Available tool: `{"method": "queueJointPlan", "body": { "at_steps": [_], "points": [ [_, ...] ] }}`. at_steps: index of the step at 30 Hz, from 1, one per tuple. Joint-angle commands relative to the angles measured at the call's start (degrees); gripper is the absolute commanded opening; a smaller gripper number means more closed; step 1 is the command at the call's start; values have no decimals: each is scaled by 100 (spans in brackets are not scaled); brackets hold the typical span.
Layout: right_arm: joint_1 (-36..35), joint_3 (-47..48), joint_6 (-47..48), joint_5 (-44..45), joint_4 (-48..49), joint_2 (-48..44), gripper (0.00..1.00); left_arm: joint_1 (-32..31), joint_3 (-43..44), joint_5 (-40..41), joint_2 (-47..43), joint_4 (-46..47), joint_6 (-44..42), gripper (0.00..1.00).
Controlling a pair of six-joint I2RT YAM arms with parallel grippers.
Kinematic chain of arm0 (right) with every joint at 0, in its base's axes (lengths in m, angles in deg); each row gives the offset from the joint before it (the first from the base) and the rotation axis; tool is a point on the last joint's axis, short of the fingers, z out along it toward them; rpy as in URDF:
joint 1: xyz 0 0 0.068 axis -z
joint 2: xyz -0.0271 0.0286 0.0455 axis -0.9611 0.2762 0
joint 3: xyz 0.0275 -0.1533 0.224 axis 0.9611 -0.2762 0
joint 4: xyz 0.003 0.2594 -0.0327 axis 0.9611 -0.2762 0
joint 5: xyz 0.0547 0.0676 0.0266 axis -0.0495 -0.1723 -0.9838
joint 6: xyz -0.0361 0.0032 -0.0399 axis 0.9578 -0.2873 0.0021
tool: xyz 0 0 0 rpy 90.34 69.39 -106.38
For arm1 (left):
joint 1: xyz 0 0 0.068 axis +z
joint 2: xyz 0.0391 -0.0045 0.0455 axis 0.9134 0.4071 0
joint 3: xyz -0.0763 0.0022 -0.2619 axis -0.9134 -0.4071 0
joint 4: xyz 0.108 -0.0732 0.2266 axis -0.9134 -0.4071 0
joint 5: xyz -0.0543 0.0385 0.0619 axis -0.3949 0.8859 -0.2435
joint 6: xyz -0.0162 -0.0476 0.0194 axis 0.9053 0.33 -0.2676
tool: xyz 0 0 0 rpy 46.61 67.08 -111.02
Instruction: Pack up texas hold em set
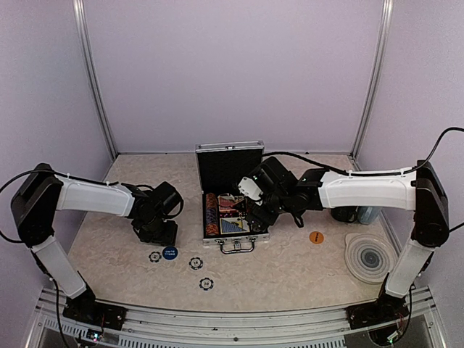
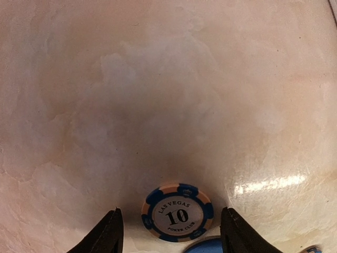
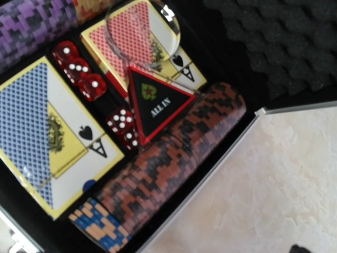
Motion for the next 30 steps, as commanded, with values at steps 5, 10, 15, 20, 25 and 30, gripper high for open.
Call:
{"method": "queueJointPlan", "body": {
  "at_steps": [5, 10, 15, 20, 25, 30],
  "points": [
    [-82, -45, -59, 4, 4, -36, 99, -59, -193, -36, 335, -145, -86, 53],
    [-81, -20, -53, 12, 12, -36, 99, -52, -195, -64, 373, -143, -104, 46],
    [-81, -7, -37, 21, 3, -32, 99, -44, -194, -77, 333, -126, -87, 42],
    [-81, 30, -26, 21, -20, -27, 99, -24, -134, 16, 216, -170, -61, 41],
    [-83, 59, -23, 26, -32, -27, 99, -33, -46, 80, 50, -180, -52, 42],
    [-81, 76, -82, -48, 40, -66, 99, -67, 108, 130, -146, -230, -76, 42]
  ]
}}
